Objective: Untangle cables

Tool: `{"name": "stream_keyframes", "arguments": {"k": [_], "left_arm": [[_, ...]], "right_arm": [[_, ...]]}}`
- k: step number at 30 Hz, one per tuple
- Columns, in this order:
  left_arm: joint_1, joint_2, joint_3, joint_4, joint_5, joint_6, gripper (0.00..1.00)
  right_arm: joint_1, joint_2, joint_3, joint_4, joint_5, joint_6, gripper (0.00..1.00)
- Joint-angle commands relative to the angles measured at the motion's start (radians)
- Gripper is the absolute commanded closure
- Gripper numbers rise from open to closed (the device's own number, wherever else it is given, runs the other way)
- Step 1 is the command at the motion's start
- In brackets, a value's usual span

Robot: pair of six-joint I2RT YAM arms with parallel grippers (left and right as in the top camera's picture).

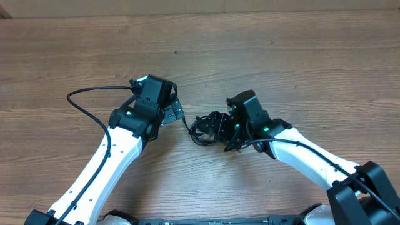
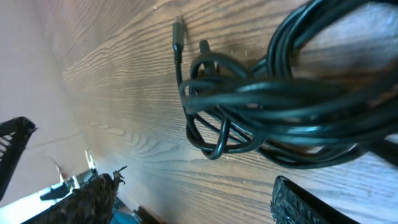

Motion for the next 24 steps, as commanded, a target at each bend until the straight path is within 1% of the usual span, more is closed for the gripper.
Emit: {"name": "stream_keyframes", "arguments": {"k": [1, 7, 13, 15, 18, 24], "left_arm": [[0.005, 0.0, 0.013, -0.003, 0.009, -0.003, 0.0], [0.005, 0.0, 0.013, -0.003, 0.009, -0.004, 0.0], [0.005, 0.0, 0.013, -0.003, 0.009, -0.004, 0.0], [0.005, 0.0, 0.013, -0.003, 0.009, -0.003, 0.0], [0.005, 0.0, 0.013, -0.003, 0.009, -0.004, 0.0], [0.005, 0.0, 0.013, -0.003, 0.009, -0.004, 0.0]], "right_arm": [[0.05, 0.007, 0.013, 0.01, 0.103, 0.099, 0.23], [0.101, 0.014, 0.013, 0.012, 0.218, 0.18, 0.29], [0.108, 0.066, 0.013, 0.03, 0.243, 0.236, 0.32], [0.108, 0.095, 0.013, 0.057, 0.237, 0.238, 0.37], [0.108, 0.122, 0.013, 0.107, 0.236, 0.238, 0.5], [0.108, 0.159, 0.013, 0.145, 0.248, 0.238, 0.69]]}}
